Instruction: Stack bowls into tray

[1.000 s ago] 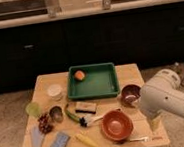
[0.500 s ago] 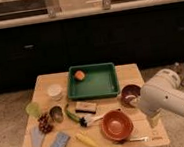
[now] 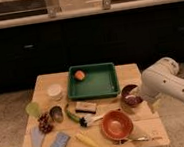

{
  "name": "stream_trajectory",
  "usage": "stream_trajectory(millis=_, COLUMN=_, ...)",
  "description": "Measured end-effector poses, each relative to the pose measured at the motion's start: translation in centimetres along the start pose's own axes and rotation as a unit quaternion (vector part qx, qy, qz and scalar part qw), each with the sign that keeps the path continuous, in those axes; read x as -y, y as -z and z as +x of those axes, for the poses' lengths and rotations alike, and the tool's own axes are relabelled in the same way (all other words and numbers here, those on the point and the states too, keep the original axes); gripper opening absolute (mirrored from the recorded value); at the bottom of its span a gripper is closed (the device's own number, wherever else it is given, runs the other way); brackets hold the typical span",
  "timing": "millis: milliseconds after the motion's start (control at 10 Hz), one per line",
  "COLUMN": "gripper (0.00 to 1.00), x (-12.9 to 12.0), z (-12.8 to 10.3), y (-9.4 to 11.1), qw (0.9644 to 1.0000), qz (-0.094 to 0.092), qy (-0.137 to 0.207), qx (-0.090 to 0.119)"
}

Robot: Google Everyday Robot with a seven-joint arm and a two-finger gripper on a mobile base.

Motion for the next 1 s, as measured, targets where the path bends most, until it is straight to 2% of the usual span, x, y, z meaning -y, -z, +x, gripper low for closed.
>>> stream_trajectory(millis=300, gripper=0.80, x=0.2, z=2.0, y=-1.0, qw=0.9989, qz=0.008, qy=0.046, qx=-0.010)
stream_trajectory(millis=500, gripper=0.80, x=0.2, z=3.8, y=-1.5, qw=0.9974, qz=0.016, qy=0.069, qx=-0.010)
stream_trajectory(millis=700, gripper=0.80, x=0.7, z=5.1, y=-2.8, qw=0.9962, qz=0.021, qy=0.084, qx=0.003)
stream_trajectory(millis=1000, gripper=0.80, x=0.4, z=5.8, y=-5.1, qw=0.9946, qz=0.014, qy=0.098, qx=0.029)
